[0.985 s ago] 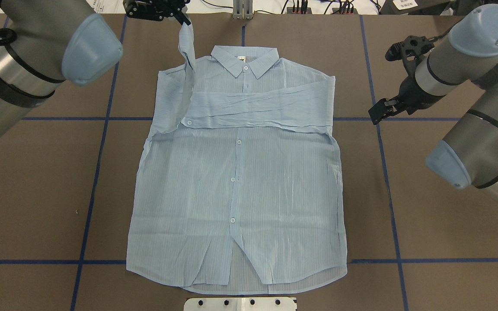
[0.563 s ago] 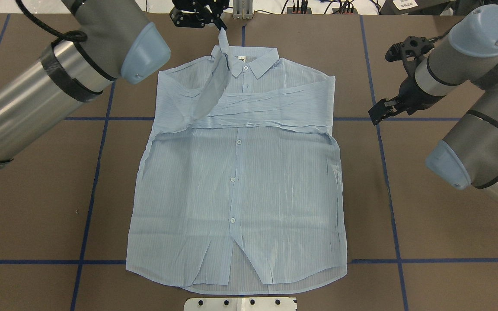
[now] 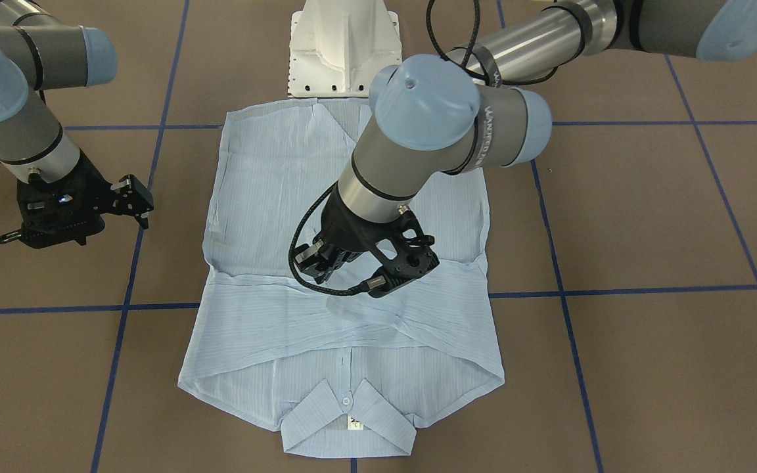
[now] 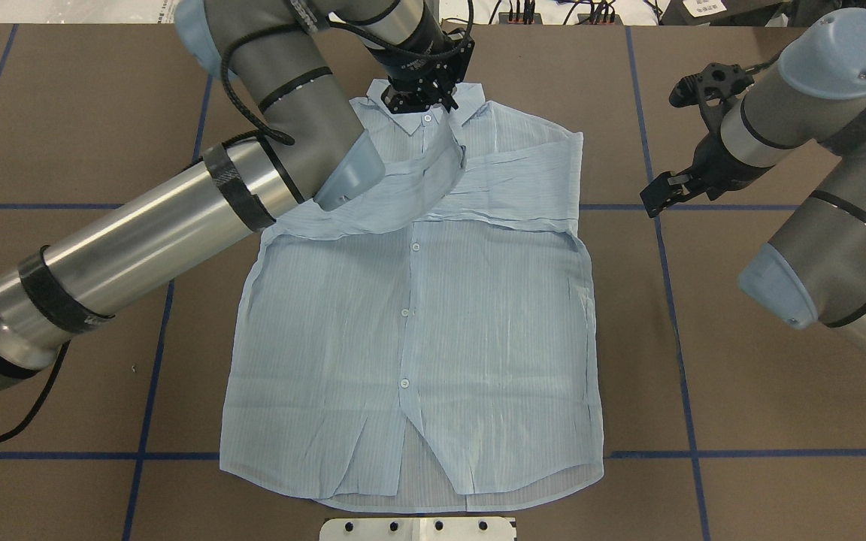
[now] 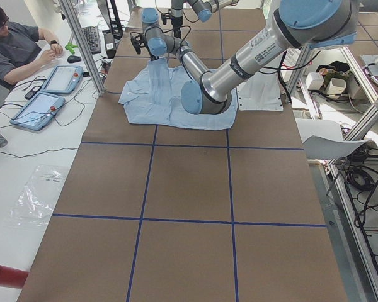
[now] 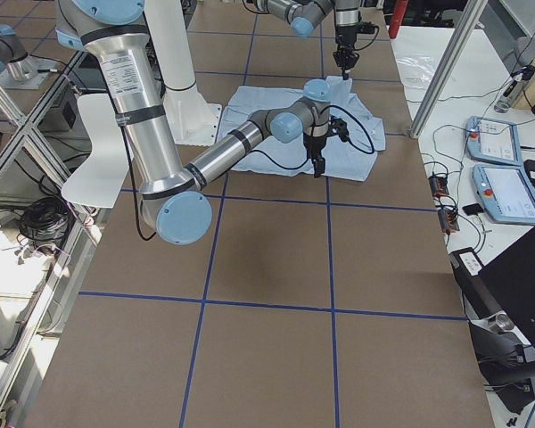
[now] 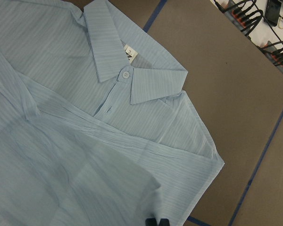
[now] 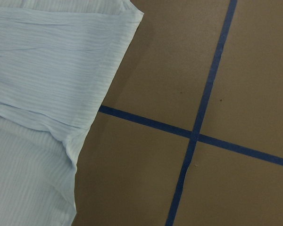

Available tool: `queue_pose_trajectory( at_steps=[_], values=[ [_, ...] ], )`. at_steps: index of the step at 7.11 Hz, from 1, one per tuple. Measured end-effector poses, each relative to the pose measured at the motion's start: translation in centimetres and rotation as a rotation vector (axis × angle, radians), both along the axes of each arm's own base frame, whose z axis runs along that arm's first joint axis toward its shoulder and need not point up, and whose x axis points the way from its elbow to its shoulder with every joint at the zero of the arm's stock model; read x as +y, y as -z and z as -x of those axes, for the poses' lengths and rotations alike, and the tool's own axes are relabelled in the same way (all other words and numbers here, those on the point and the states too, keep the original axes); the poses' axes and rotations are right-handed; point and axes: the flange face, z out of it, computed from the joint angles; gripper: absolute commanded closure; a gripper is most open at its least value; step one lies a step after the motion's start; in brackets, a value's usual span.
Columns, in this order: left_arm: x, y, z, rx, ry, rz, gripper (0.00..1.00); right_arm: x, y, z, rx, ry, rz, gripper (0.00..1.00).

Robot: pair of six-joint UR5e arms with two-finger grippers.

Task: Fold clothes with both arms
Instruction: 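Lay the sleeve across the shirt and open the left gripper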

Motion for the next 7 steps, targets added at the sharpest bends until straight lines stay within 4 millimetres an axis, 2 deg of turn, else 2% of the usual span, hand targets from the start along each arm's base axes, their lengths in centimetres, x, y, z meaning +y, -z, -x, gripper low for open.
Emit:
queue_pose_trajectory(
  at_steps=[2, 3, 4, 5, 7],
  values=[
    [2.2, -1.3, -7.5, -0.010, 0.024, -0.023, 1.00, 0.1, -0.2, 0.0, 0.000, 0.001, 0.006, 0.00],
    [3.8, -2.0, -10.4, -0.011, 0.032, -0.036, 0.63, 0.2, -0.8, -0.4, -0.001, 0.001, 0.020, 0.00],
    [5.2, -2.2, -12.4, -0.006, 0.035, -0.054, 0.01, 0.3, -1.6, -1.4, -0.009, 0.001, 0.044, 0.00],
    [6.2, -1.9, -13.3, 0.013, 0.033, -0.077, 0.00, 0.2, -2.2, -2.6, -0.022, -0.002, 0.065, 0.00],
    [6.7, -1.3, -13.5, 0.048, 0.025, -0.131, 0.00, 0.2, -2.8, -3.8, -0.041, -0.006, 0.093, 0.00]
  ],
)
